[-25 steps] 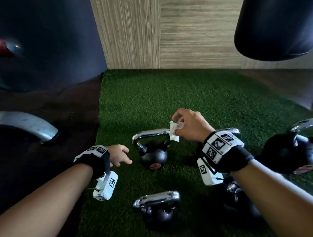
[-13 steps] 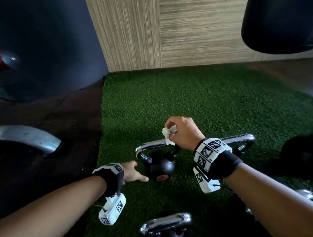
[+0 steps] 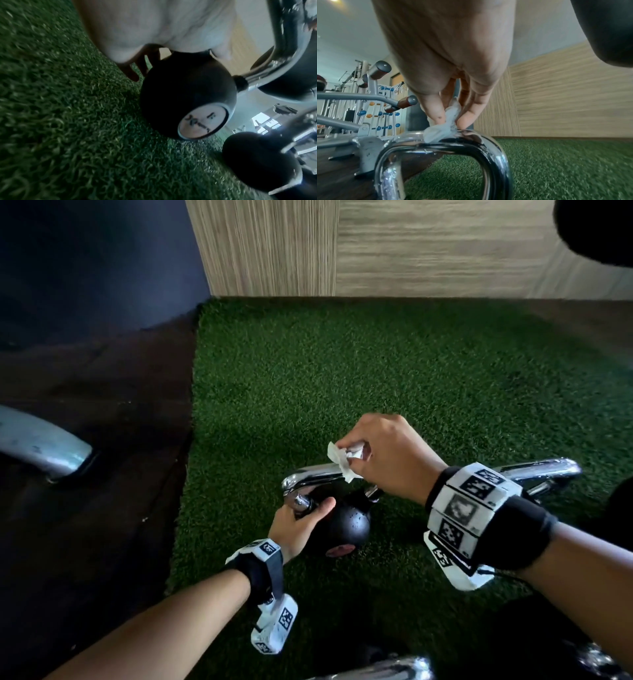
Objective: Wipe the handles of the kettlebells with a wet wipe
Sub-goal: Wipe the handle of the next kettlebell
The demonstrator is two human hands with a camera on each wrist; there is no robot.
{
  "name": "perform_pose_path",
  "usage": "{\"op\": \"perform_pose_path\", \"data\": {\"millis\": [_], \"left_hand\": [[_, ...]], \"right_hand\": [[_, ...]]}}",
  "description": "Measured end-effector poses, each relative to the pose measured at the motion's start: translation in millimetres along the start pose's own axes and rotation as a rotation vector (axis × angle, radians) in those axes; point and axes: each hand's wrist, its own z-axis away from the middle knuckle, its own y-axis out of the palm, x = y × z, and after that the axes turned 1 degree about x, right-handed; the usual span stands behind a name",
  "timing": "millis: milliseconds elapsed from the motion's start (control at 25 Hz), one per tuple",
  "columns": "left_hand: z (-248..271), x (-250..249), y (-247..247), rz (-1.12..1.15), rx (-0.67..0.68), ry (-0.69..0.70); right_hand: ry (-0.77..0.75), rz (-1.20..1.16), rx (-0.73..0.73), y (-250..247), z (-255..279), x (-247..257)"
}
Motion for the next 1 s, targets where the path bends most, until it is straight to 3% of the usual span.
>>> {"op": "perform_pose_path", "data": {"millis": [120,280,560,720,880,1000], "left_hand": [[-8,14,5,0.085,0.033,0.172],[-24,22,-3,-0.039,0.147,0.323],[-29,26,-6,-0.039,0.186,0.306],[-30,25,-5,-0.014,0.207,0.322],[-28,22,-6,-0.015,0.211,0.334],[-28,22,-7,-0.021,0.217,0.346]], "right_hand": [[-0.011,0.034,0.039,3,0,0],[-0.051,0.081,0.093,6,-1,4],[0.120,0.230,0.084,-4,8,-5],[0.076,0.225,0.061,3,13,3],[0.165,0.136,-0.042,-5,27,-16],[0.127,0.181,-0.115,0,37,-23]]}}
